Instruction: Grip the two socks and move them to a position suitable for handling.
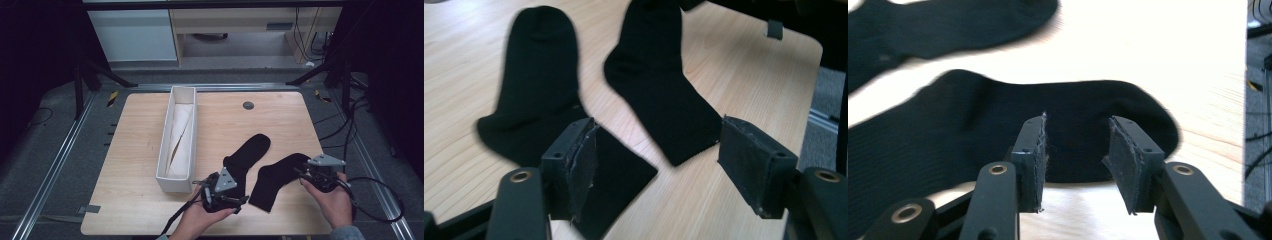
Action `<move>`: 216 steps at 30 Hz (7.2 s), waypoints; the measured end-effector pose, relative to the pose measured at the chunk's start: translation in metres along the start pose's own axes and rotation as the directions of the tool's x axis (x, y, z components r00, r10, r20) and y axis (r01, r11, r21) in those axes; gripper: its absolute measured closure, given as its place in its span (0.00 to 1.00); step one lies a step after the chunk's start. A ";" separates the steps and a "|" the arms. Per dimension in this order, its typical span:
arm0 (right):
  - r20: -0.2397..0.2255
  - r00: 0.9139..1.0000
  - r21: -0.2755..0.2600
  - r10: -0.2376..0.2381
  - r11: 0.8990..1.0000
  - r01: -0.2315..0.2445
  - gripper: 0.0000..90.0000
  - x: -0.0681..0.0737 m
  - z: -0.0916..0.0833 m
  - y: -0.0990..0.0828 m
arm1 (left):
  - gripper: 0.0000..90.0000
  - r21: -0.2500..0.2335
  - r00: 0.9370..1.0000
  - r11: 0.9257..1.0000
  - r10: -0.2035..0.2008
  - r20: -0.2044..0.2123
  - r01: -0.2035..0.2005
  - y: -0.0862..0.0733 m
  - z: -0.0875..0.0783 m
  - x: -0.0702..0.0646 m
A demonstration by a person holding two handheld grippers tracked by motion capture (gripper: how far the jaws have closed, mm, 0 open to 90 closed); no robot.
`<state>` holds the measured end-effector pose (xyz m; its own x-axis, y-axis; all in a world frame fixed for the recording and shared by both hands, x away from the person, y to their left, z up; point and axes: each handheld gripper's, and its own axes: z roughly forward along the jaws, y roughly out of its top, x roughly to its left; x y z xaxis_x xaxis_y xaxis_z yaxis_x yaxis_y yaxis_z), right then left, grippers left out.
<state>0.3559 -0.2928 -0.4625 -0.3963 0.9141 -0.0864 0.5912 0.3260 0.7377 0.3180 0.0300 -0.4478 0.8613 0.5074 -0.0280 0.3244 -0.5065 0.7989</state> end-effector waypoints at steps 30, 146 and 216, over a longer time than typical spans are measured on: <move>0.022 1.000 0.113 0.009 0.994 -0.012 0.99 -0.063 0.027 -0.001 | 0.48 0.059 0.999 0.998 0.010 0.033 -0.012 -0.006 0.059 -0.008; -0.140 0.989 0.022 -0.052 0.998 0.056 0.99 0.004 0.112 0.116 | 0.87 -0.093 0.972 0.983 -0.172 -0.163 0.158 -0.029 0.005 0.036; -0.079 0.981 0.096 -0.179 0.978 0.186 0.73 0.010 0.112 0.100 | 0.54 -0.053 0.993 0.992 -0.119 -0.026 0.118 -0.028 0.035 -0.028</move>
<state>0.4902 -0.2242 -0.4646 -0.5500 0.8190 -0.1633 0.5716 0.5117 0.6414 0.2986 0.0060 -0.4907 0.8061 0.5820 -0.1077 0.4024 -0.4055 0.8208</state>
